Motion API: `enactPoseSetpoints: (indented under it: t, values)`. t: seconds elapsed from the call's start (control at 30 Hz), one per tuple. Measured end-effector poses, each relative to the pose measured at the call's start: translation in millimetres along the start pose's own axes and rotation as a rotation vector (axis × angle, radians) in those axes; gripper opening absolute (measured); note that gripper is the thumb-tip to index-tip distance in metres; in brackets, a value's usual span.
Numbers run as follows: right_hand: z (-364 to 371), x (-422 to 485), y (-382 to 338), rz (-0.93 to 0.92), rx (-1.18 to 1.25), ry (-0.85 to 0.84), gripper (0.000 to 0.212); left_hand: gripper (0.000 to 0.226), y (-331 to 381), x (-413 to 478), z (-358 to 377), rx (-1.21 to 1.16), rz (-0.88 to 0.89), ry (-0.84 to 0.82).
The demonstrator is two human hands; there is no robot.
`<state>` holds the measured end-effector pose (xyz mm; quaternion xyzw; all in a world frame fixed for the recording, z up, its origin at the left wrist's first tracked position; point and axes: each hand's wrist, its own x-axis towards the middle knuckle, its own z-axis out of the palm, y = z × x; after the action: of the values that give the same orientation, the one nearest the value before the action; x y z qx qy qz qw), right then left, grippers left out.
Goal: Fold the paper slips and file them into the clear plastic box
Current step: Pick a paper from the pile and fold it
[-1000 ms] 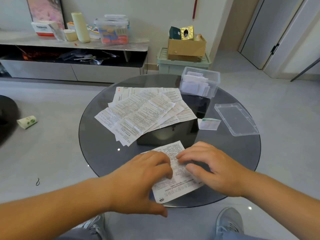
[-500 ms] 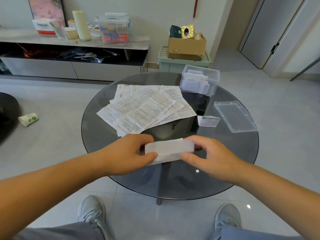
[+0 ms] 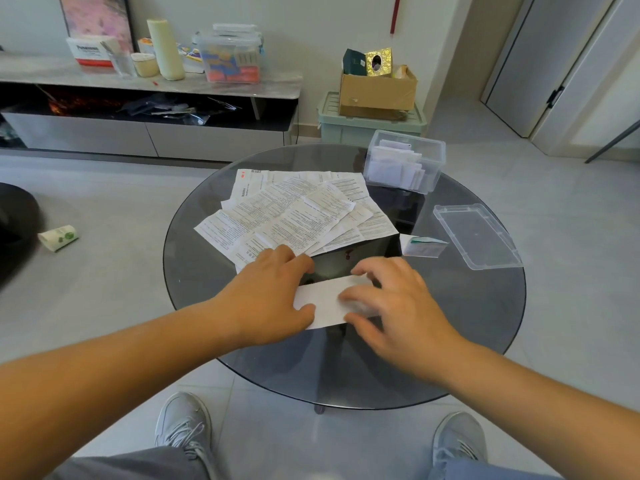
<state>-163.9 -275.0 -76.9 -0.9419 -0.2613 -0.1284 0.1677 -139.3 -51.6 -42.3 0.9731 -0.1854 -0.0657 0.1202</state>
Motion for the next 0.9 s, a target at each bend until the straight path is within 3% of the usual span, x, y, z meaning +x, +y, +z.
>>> enactPoseSetpoints:
  t: [0.03, 0.17, 0.47, 0.63, 0.77, 0.9]
  values:
    - [0, 0, 0, -0.036, -0.016, -0.038, 0.022, 0.049, 1, 1, -2, -0.004, 0.010, -0.008]
    - [-2, 0, 1, -0.035, -0.026, -0.169, 0.037, 0.046, 5, 7, -7, -0.038, 0.023, -0.059]
    - [-9, 1, 3, -0.004, 0.030, -0.223, 0.045, 0.036, 22, 23, -14, -0.104, -0.121, -0.205]
    - [-14, 0, 1, 0.007, 0.071, -0.223, 0.055, 0.031, 26, 24, -19, -0.197, -0.144, -0.177]
    - [-20, 0, -1, 0.052, 0.119, -0.268, 0.075, 0.024, 26, 22, -22, -0.671, -0.283, -0.249]
    - [-24, 1, -4, 0.085, 0.142, -0.272, 0.088, 0.017, 24, 24, -22, -1.000, -0.377, -0.341]
